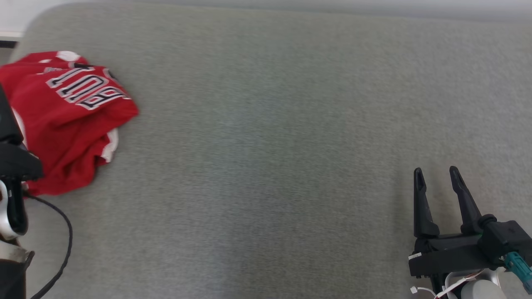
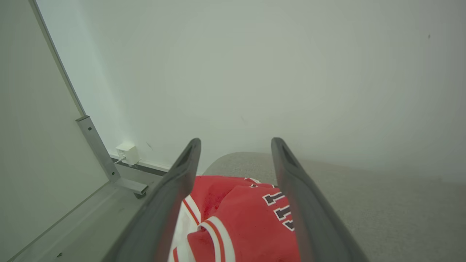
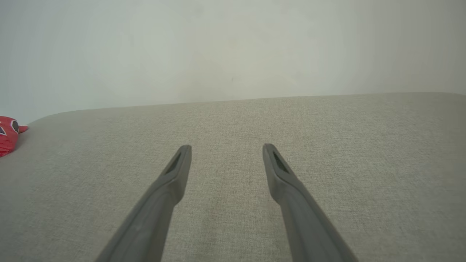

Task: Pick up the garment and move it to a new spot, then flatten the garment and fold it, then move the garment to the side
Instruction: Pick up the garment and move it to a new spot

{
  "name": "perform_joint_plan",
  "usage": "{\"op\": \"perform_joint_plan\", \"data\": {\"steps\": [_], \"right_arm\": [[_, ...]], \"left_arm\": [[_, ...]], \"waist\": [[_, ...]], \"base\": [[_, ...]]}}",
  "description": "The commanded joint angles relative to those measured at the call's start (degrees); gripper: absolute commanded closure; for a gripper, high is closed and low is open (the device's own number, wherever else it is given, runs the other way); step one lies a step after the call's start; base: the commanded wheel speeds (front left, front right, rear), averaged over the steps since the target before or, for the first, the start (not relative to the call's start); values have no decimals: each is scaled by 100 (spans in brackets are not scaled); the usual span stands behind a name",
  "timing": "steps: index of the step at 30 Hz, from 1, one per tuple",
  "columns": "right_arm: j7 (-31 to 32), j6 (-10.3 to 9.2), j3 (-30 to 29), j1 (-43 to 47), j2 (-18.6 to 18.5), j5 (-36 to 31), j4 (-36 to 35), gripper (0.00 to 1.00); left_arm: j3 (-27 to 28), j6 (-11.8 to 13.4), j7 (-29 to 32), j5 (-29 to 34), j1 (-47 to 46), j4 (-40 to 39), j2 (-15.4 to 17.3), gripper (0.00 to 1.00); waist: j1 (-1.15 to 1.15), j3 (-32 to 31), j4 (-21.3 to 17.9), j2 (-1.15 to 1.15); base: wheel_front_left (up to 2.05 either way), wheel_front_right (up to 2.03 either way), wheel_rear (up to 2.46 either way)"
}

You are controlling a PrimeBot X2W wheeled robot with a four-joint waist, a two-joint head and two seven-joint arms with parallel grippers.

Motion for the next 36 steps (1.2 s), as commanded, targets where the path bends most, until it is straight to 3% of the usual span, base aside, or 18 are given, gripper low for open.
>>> {"op": "perform_joint_plan", "data": {"steps": [1, 6, 21, 22, 23, 24, 36], "right_arm": [[-31, -12, -8, -29, -5, 2, -20, 0], [-38, -12, 24, -39, -5, 65, 12, 0], [-40, -12, 107, -95, -6, 77, 89, 0], [-39, -12, 111, -94, -6, 78, 94, 0], [-37, -12, 108, -88, -6, 81, 102, 0], [-35, -12, 104, -77, -5, 83, 112, 0], [-109, -12, 152, 51, -5, 188, 320, 0]], "left_arm": [[8, 17, 44, 7, -29, 123, 49, 0], [63, -34, 424, -141, -161, 879, 229, 0], [23, -22, 1143, -459, -167, 2344, 93, 0], [4, -29, 1115, -442, -183, 2388, 98, 6], [-14, -43, 1069, -427, -198, 2430, 101, 86], [-43, -67, 1033, -412, -220, 2451, 106, 100], [-180, -91, -373, -105, -665, 1689, 268, 100]], "waist": [[-1, 341, -369, -1], [-1, 347, -426, -1], [-1, 252, -559, -1], [-1, 238, -563, -1], [-1, 218, -562, -1], [-1, 196, -558, -1], [-1, -259, -477, -1]], "base": [[0, 0, 0], [0, 0, 0], [0, 0, 0], [0, 0, 0], [0, 0, 0], [0, 0, 0], [0, 0, 0]]}}
